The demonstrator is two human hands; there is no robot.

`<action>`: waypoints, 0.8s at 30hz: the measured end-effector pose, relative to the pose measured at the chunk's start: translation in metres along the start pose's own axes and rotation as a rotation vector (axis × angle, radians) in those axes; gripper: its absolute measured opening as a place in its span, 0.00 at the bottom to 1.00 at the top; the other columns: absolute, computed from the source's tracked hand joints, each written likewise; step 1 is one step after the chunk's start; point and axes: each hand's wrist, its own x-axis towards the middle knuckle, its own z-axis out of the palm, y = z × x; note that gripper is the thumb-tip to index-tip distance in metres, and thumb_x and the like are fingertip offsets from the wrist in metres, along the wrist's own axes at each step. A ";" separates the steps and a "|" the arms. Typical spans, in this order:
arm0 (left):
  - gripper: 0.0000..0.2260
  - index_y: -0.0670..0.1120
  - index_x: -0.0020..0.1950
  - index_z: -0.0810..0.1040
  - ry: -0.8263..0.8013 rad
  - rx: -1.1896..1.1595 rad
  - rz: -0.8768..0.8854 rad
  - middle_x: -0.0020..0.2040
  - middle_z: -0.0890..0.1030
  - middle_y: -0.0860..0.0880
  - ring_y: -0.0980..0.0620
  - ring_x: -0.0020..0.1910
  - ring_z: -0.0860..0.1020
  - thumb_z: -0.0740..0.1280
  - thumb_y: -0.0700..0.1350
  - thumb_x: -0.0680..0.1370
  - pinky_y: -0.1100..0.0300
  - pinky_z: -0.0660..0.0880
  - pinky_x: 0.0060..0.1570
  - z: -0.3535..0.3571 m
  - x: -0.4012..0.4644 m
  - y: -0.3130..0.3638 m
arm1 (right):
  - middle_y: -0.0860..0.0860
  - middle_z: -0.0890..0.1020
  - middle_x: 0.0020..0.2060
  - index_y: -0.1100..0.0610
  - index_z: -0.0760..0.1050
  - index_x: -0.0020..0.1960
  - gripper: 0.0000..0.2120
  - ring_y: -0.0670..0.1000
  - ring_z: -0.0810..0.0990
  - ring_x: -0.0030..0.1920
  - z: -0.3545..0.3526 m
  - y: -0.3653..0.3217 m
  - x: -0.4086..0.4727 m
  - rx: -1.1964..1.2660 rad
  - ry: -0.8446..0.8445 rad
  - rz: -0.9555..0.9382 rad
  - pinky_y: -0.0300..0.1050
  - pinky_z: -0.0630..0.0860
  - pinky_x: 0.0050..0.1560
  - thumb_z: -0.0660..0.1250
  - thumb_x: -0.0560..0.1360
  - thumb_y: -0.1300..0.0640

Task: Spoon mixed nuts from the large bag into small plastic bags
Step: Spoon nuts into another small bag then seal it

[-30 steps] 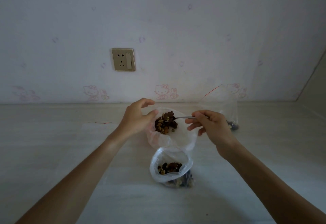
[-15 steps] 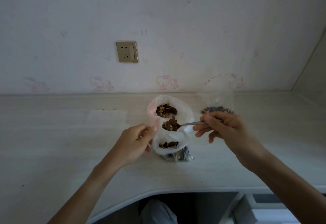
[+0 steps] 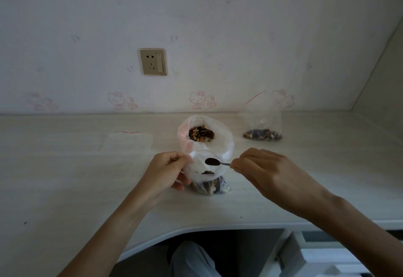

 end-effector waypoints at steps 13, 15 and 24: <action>0.08 0.50 0.48 0.86 -0.032 -0.113 0.103 0.36 0.83 0.47 0.51 0.32 0.80 0.70 0.50 0.82 0.59 0.75 0.26 -0.002 0.006 -0.029 | 0.49 0.89 0.41 0.58 0.79 0.52 0.07 0.51 0.87 0.43 0.064 0.043 0.032 1.003 0.306 1.026 0.45 0.81 0.35 0.63 0.84 0.61; 0.08 0.50 0.48 0.87 -0.027 -0.136 0.084 0.37 0.83 0.47 0.50 0.32 0.80 0.70 0.50 0.82 0.60 0.75 0.26 -0.002 0.006 -0.029 | 0.50 0.88 0.37 0.57 0.79 0.51 0.07 0.52 0.87 0.40 0.078 0.048 0.035 0.971 0.242 1.127 0.44 0.80 0.34 0.62 0.84 0.60; 0.11 0.48 0.48 0.88 -0.075 -0.277 -0.018 0.39 0.85 0.44 0.51 0.34 0.81 0.70 0.54 0.80 0.59 0.77 0.28 -0.005 0.005 -0.025 | 0.55 0.80 0.64 0.55 0.70 0.72 0.30 0.55 0.82 0.55 0.075 0.066 0.033 0.281 -0.299 1.058 0.53 0.81 0.53 0.64 0.79 0.35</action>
